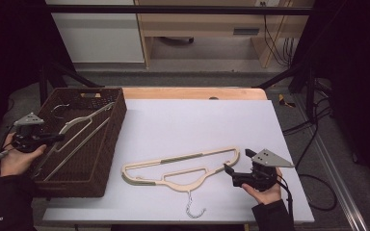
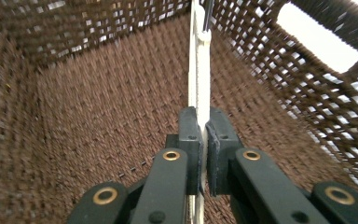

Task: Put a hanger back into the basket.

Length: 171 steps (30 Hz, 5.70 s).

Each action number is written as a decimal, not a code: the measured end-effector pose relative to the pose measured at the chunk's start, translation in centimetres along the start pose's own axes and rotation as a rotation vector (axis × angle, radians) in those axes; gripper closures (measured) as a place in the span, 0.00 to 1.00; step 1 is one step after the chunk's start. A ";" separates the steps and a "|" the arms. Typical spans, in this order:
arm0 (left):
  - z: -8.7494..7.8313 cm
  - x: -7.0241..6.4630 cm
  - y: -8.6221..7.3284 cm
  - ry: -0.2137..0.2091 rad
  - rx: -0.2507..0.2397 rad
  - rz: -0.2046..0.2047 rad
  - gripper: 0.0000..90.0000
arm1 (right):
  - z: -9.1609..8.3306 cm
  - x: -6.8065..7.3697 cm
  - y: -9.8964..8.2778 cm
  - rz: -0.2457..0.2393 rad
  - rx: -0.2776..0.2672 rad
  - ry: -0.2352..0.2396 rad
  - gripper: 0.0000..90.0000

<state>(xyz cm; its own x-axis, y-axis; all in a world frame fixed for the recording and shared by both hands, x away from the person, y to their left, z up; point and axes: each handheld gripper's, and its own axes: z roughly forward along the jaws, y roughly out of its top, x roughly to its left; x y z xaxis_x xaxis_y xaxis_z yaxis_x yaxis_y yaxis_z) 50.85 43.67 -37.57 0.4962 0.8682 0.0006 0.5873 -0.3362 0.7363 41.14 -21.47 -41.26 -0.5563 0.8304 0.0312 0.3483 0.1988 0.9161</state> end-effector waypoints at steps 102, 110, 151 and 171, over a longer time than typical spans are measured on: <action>12.0 -26.0 -1.2 -0.398 0.169 0.459 0.73 | 0.1 0.7 -0.6 -0.020 0.028 0.038 0.10; 11.4 -25.8 -0.9 -0.429 0.154 0.484 0.83 | 0.1 0.7 -0.6 -0.025 0.030 0.042 0.10; 11.4 -27.5 -1.6 -0.379 0.164 0.502 0.76 | 1.1 3.7 -0.7 -0.016 0.092 0.115 0.14; 10.7 -27.4 -1.5 -0.387 0.057 0.414 0.63 | 5.6 10.7 -5.0 0.001 0.384 0.127 0.66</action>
<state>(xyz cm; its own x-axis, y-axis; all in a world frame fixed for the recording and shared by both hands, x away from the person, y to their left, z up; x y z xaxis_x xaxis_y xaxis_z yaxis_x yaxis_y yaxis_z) 43.27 16.47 -45.92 0.8842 0.4663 0.0256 0.3220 -0.6485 0.6897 37.69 -10.62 -47.73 -0.6358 0.7649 0.1034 0.5923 0.3976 0.7008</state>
